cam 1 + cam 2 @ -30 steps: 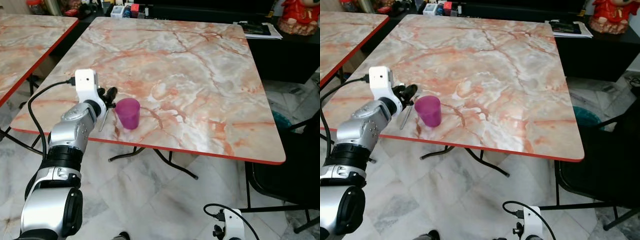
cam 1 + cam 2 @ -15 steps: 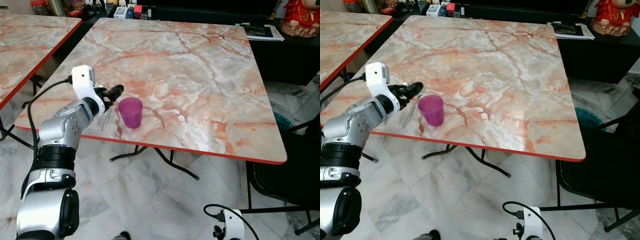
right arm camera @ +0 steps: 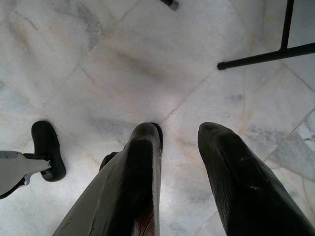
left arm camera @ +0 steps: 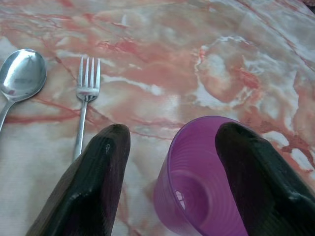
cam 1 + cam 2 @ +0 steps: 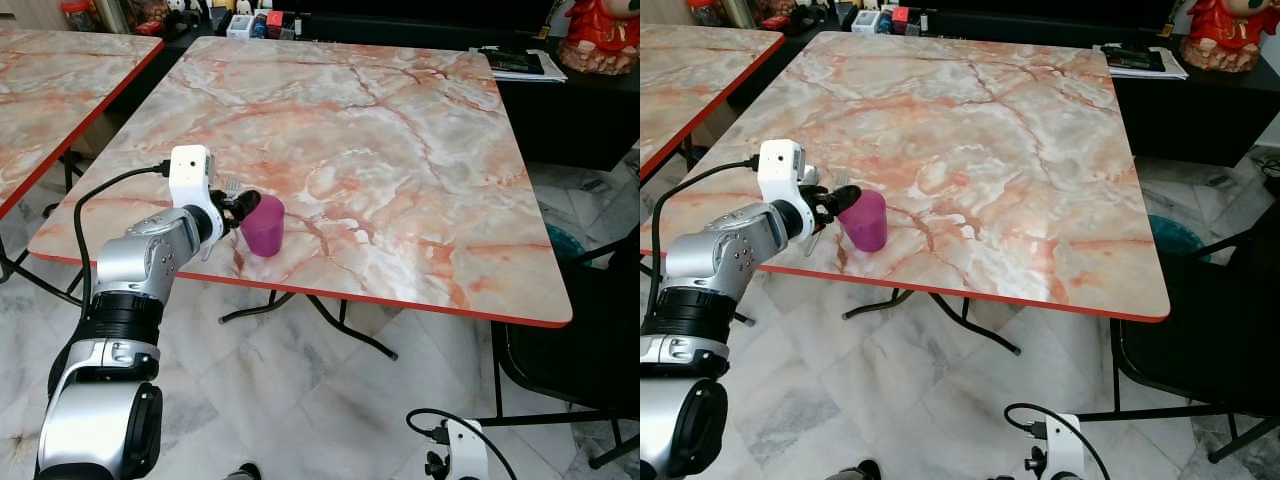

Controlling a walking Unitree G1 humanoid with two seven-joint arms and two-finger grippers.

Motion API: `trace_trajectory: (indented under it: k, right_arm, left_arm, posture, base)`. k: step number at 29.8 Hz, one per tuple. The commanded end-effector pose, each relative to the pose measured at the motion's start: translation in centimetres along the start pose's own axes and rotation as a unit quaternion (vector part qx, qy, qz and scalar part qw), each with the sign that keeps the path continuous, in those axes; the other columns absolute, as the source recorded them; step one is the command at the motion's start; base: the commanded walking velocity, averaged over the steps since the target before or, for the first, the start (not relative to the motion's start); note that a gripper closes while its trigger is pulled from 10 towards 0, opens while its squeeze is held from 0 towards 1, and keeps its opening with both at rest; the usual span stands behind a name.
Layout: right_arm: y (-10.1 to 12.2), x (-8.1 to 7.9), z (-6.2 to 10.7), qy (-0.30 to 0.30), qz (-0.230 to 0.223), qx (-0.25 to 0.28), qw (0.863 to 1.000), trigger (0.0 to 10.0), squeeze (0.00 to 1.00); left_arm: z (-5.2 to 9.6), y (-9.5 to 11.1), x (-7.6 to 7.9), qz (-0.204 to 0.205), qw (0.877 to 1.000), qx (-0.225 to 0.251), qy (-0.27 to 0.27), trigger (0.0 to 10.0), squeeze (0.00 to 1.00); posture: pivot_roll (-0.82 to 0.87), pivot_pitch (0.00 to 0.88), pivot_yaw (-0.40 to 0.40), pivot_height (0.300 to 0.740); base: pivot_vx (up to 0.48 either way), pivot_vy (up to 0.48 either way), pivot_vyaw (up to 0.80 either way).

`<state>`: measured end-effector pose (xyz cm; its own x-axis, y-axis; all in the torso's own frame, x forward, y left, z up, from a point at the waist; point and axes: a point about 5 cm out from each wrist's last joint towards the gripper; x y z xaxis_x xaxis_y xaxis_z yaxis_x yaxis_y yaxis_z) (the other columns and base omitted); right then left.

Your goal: Setting the table

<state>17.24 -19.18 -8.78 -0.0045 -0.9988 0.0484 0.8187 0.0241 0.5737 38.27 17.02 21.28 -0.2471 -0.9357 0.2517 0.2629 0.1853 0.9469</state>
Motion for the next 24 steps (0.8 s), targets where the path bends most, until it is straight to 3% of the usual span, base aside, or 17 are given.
trace_trajectory:
  k: [1, 15, 24]
  right_arm:
    - [-0.7, 0.0, 0.1, -0.001, -0.005, -0.011, 1.0, 10.0, 0.0]
    - [-0.5, 0.0, 0.1, -0.002, -0.006, -0.009, 1.0, 10.0, 0.0]
    - [-0.5, 0.0, 0.1, -0.001, -0.005, -0.01, 1.0, 10.0, 0.0]
  left_arm:
    - [0.0, -0.2, 0.3, -0.006, 1.0, -0.004, 0.0, 10.0, 0.0]
    - [-0.2, -0.8, 0.1, -0.018, 1.0, -0.019, 0.016, 10.0, 0.0]
    - [0.0, -0.1, -0.6, -0.012, 0.999, 0.0, 0.041, 10.0, 0.0]
  posture:
    - [0.0, 0.146, 0.007, 0.74]
    - [0.0, 0.156, 0.006, 0.74]
    - [0.0, 0.152, 0.007, 0.74]
  base:
    - [0.0, 0.0, 0.0]
    - [0.0, 0.0, 0.0]
    - [0.0, 0.0, 0.0]
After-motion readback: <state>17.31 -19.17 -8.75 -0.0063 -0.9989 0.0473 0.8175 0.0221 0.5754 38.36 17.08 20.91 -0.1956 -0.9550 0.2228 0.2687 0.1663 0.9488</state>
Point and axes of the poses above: a point about 5 cm out from each wrist's last joint towards the gripper, its own z axis pointing back from the gripper into the wrist, its own y axis along the axis of the wrist's last joint, x = y × z, and after that the axes turned 5 degrees about z, right-handed
